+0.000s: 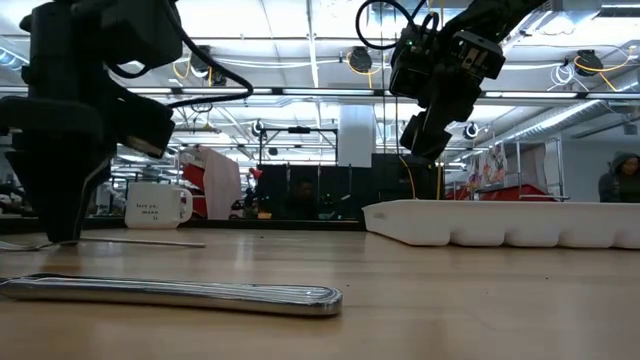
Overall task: Sort silverware
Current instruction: Put the silver fork into the silverware tray
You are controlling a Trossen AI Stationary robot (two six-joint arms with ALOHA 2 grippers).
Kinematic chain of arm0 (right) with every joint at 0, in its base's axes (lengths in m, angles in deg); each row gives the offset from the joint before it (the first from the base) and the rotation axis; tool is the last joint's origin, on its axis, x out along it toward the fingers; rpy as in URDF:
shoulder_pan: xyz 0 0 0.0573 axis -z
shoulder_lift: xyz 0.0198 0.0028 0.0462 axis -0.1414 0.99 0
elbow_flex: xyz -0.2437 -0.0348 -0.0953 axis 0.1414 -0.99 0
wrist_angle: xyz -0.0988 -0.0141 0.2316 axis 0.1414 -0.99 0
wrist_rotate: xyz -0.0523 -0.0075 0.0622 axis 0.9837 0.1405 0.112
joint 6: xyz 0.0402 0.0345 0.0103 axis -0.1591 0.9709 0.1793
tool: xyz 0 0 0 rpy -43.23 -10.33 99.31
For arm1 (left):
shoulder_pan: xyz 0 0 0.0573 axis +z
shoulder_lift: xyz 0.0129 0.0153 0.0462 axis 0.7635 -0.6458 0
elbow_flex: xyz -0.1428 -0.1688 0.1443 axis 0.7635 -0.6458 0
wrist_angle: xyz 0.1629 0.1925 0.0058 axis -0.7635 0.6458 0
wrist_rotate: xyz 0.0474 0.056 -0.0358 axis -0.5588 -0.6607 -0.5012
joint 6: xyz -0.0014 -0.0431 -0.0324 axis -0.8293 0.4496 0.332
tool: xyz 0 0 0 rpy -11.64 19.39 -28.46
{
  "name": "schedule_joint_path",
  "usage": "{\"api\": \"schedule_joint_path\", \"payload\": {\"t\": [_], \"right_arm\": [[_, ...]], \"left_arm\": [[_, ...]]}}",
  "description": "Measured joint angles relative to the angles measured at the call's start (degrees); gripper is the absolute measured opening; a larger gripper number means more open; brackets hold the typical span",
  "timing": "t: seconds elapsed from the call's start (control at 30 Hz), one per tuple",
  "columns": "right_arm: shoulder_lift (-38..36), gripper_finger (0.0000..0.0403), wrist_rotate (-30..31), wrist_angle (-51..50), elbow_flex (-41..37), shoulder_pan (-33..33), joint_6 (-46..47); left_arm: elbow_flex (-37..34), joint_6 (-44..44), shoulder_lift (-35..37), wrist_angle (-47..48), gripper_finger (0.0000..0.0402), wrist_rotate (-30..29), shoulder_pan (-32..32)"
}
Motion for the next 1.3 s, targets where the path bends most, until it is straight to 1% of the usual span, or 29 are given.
{"api": "schedule_joint_path", "payload": {"t": [0.13,0.2,0.27,0.4,0.43,0.6,0.7,0.8,0.97,1.07,1.2,1.3], "right_arm": [[0.00,0.0169,0.08,0.00,-0.01,0.00,0.00],[0.00,0.0169,0.32,0.02,0.00,0.00,0.00],[0.00,0.0169,1.10,0.07,0.00,0.00,0.00],[0.00,0.0169,2.92,0.16,-0.01,0.00,0.15],[0.00,0.0169,3.00,0.20,0.00,0.00,0.23],[-0.11,0.0169,2.92,0.17,0.00,0.02,3.05],[-1.03,0.0169,2.92,-0.78,0.59,0.49,3.23],[-2.78,0.0169,3.10,-1.58,1.90,1.45,3.27],[-6.51,0.0169,3.35,-4.59,4.94,3.21,4.28],[-9.17,0.0169,7.18,-7.12,6.24,3.48,4.05],[-12.87,0.0169,13.10,-12.33,6.34,3.45,1.83],[-15.41,0.0169,15.18,-15.88,6.34,3.45,2.81]], "left_arm": [[0.00,-0.65,-1.18,-0.85,0.0172,0.52,0.52],[0.00,-0.50,-1.35,-0.62,0.0155,0.68,0.78],[-0.04,-1.06,-1.37,-0.52,0.0123,0.68,0.90],[-0.11,-1.42,-1.43,-0.71,0.0029,0.29,0.92],[-0.11,-1.42,-1.42,-1.24,0.0017,0.36,0.96],[1.79,-1.97,-0.31,-0.72,0.0005,0.71,2.11],[4.94,-5.81,0.67,2.26,0.0002,-0.19,3.80],[7.80,-13.25,0.75,7.18,0.0001,-1.41,6.46],[12.94,-26.00,0.84,8.04,0.0001,-4.83,13.82],[16.53,-35.11,0.86,7.96,0.0001,-7.31,17.99],[21.81,-53.74,0.78,7.20,0.0001,-10.63,22.04],[25.84,-67.17,-0.13,4.45,0.0000,-11.59,24.91]]}}
